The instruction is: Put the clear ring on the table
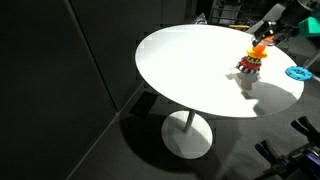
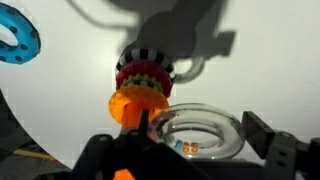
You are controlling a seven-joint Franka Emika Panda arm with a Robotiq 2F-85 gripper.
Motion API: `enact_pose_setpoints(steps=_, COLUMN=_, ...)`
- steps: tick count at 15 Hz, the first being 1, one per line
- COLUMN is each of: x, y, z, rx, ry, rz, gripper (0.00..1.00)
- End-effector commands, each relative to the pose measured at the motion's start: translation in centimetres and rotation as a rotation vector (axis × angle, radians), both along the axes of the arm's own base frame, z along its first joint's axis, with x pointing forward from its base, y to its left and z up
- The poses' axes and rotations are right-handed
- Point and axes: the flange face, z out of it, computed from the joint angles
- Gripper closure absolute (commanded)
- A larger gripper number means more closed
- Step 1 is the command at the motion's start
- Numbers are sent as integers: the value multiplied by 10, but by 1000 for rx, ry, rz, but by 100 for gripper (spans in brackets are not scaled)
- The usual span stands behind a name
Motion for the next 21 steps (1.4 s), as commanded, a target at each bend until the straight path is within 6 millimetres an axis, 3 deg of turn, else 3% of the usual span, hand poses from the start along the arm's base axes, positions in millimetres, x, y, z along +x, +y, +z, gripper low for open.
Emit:
enact_pose_setpoints(steps=1, x=-3, y=-2, z=-12, rx=-9, ry=97, rz=23, gripper=34)
enact_pose_setpoints(steps=9, x=-6, y=-15, z=-35, rx=-28, ry=318, rz=18, gripper=34)
enact_pose_setpoints(steps=21, x=-9, y=-35, z=-85, rx=-60, ry=452, rz=-5, gripper=34)
